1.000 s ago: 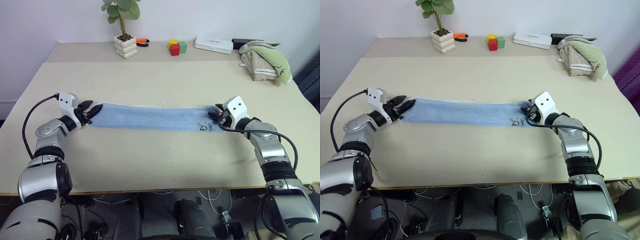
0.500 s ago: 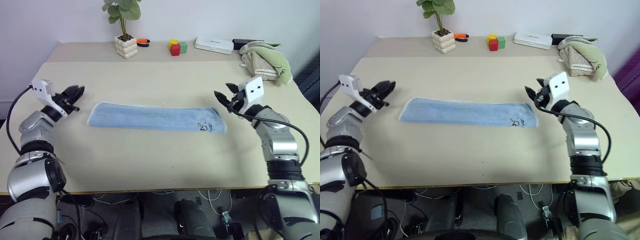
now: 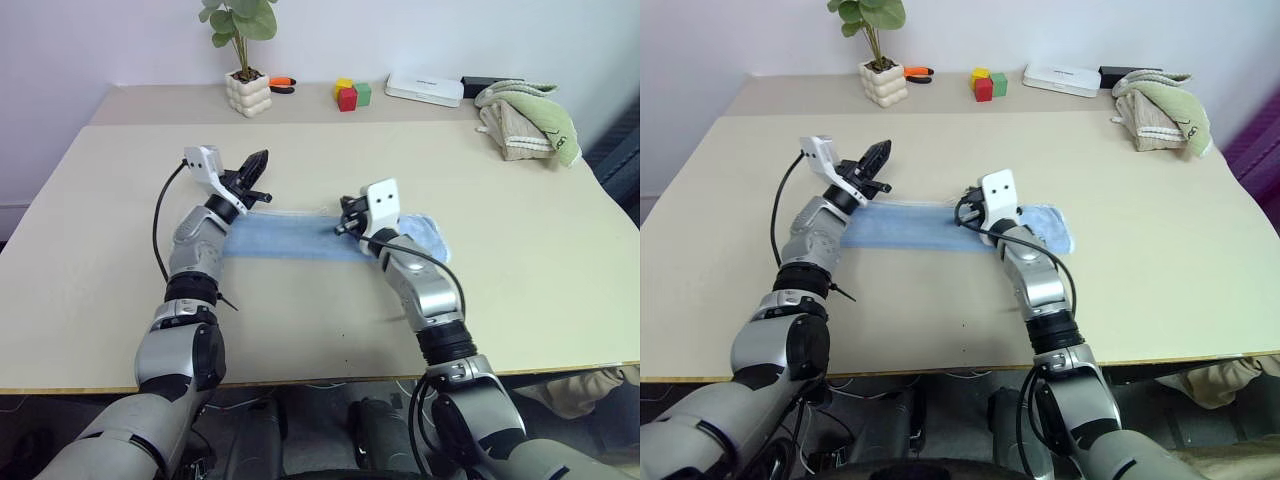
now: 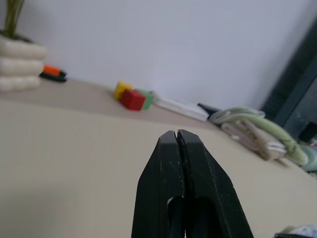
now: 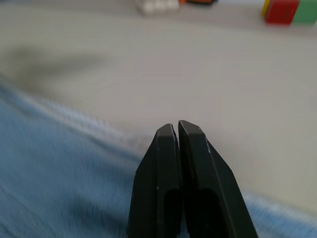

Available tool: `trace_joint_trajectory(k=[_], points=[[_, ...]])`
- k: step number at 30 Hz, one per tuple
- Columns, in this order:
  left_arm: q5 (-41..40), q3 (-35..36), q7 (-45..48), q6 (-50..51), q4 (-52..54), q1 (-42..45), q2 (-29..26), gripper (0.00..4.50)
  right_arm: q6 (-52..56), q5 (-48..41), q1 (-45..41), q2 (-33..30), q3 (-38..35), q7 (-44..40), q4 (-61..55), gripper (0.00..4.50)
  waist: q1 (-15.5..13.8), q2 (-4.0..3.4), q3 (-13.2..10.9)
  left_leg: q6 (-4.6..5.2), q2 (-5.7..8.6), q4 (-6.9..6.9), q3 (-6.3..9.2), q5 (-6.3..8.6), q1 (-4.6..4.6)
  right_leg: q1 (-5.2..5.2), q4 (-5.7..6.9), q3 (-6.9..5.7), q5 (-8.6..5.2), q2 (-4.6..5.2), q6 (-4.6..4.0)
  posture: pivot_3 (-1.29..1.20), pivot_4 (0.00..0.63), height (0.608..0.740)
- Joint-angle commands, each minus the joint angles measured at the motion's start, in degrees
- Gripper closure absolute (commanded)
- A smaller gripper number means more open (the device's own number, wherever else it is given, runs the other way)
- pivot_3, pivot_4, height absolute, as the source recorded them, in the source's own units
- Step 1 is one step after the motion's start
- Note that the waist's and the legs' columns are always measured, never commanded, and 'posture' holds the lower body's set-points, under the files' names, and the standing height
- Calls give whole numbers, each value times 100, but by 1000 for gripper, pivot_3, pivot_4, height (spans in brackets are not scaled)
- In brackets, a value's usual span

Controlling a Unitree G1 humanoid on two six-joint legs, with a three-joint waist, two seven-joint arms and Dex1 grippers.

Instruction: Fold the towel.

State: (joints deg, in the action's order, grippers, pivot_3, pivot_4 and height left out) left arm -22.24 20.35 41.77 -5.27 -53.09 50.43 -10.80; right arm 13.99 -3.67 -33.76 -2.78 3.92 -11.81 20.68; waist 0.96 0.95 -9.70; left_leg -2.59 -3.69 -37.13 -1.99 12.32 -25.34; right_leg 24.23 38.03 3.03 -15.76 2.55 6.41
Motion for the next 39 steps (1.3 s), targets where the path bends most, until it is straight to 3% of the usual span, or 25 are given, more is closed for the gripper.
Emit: trace_joint_trajectory(k=[1,8,22,33,39], points=[[241,-105,-5,-343,-372,-268,-203,4500,-24,250,-2,-129,-93,333,150,4400,5,0,0,0,0,1,-1,0,0,0,-1,0,0,0,0,0,150,740],[536,-96,-528,-458,-1161,-334,-777,4500,215,300,227,-359,-316,562,77,4400,0,3,5,0,-1,2,3,0,4,-3,1,-2,0,-1,0,0,150,740],[557,-2,-505,-645,-1283,-429,-1305,4500,86,445,746,-876,-720,1091,-246,4400,-39,12,12,0,1,2,5,0,5,-11,-2,-5,0,2,0,0,150,740],[389,206,-589,-669,-1110,-363,-1407,4500,-587,578,961,-949,-736,1202,-833,4400,-6,11,12,0,0,5,6,0,6,-10,-3,-4,0,0,-1,0,150,740],[214,58,-475,-216,-268,-105,-1132,4500,-76,263,553,-707,-599,835,-1586,4400,-27,12,10,-1,0,3,7,0,0,-4,-2,-5,0,-1,0,0,150,740]])
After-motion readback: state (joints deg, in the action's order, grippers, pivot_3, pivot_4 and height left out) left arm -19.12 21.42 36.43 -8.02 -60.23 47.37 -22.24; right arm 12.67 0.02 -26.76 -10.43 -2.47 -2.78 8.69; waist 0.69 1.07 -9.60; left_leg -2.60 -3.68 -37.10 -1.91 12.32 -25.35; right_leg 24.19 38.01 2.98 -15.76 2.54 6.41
